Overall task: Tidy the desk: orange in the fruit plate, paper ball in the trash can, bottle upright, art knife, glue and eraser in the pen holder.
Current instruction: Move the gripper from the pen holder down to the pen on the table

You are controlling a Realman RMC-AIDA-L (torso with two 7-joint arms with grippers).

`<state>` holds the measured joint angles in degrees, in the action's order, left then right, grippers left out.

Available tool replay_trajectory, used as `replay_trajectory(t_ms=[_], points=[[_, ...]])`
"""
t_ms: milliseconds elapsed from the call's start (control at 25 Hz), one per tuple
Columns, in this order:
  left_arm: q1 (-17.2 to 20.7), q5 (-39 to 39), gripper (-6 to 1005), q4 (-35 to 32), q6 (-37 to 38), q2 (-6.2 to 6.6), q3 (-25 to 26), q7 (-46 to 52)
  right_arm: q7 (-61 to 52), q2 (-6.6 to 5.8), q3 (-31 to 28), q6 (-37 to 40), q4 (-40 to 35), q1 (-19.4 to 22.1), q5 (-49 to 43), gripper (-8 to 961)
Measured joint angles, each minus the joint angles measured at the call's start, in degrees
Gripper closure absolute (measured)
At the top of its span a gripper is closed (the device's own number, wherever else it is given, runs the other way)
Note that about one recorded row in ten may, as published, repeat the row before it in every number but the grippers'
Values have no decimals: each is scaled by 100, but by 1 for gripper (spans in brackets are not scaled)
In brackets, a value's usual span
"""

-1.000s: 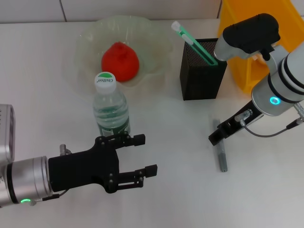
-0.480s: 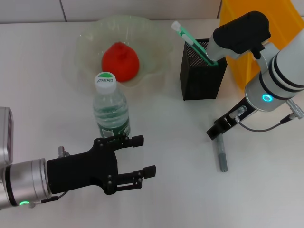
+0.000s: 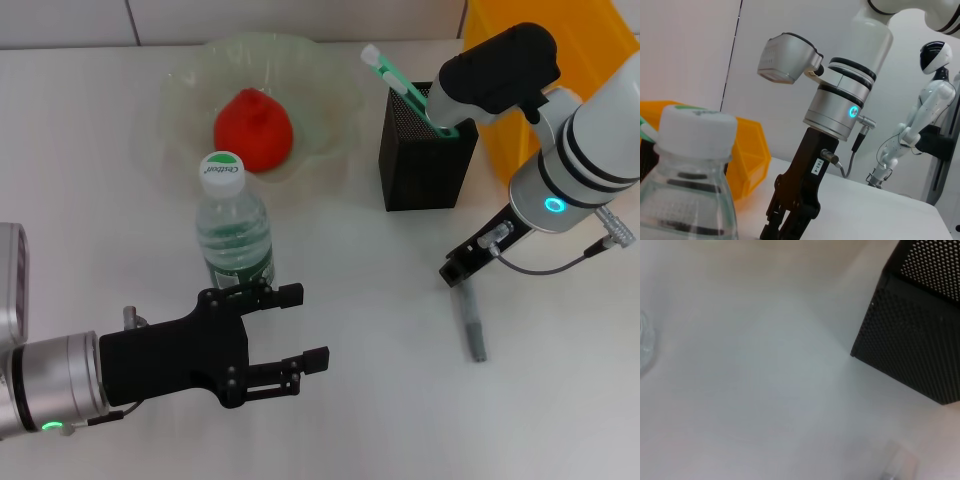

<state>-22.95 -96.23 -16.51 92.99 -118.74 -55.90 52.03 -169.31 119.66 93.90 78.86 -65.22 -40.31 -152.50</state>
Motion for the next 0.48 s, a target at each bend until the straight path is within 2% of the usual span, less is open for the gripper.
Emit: replay_trajectory(t_ms=[480], points=[[24,-36,218,-35,41,17,0,0,5,5,58,-50,64,-42,0,573]])
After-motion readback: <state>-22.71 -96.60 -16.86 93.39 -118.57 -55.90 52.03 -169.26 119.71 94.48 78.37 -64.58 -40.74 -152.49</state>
